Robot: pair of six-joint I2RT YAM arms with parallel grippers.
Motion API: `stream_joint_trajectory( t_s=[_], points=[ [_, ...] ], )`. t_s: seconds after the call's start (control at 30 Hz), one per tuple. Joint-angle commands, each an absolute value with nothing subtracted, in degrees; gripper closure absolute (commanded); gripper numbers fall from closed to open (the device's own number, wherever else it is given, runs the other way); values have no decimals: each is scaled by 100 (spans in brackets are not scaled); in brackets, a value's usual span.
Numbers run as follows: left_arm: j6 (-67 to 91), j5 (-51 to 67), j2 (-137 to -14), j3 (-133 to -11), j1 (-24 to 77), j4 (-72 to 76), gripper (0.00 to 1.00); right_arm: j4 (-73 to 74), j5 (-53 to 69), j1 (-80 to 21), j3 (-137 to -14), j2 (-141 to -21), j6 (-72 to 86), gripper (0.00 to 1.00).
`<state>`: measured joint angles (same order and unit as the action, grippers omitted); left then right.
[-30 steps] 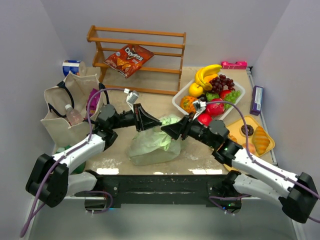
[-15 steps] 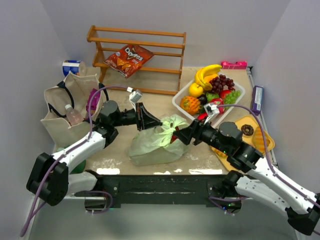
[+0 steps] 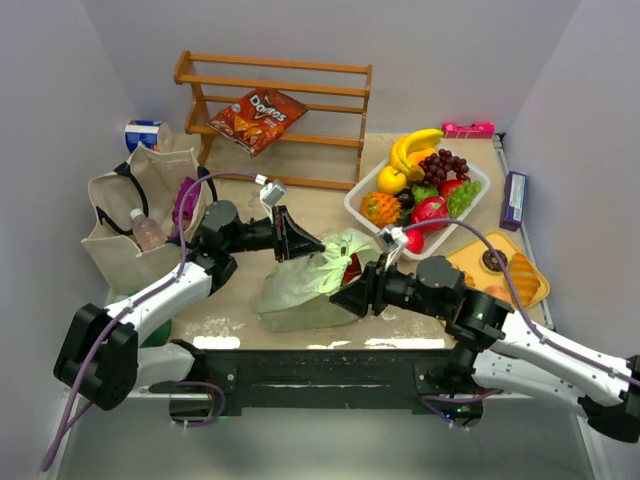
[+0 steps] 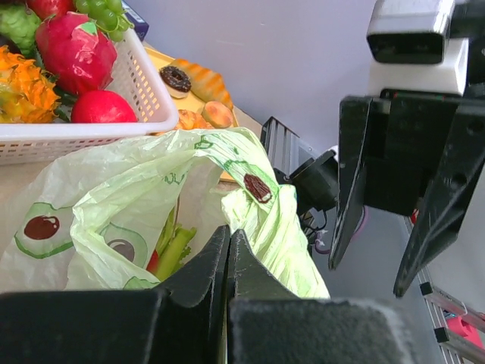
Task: Place the mixed food into the grocery bags and tie them
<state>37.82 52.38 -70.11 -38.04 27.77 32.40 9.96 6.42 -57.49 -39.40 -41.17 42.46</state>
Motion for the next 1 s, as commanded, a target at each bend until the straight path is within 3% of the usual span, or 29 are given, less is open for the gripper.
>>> stream_joint_trajectory(
  t_s=[0.0,0.33,0.7,0.97],
  points=[
    [3647,5344,-7005,-4017,2786,3366,100,580,80,-6091,-3780,-4307,4447,51],
    [3639,5361,-6987,-4017,2786,3366,100,141,-87,-6100,-3428,-4298,4641,47],
    [3683,5370,-6979,-4008,2786,3410,100,-430,-185,-6108,-3278,-4552,4605,52],
    [3691,5388,-6970,-3999,2786,3428,100,-554,-176,-6108,-3225,-4623,4649,69]
  ],
)
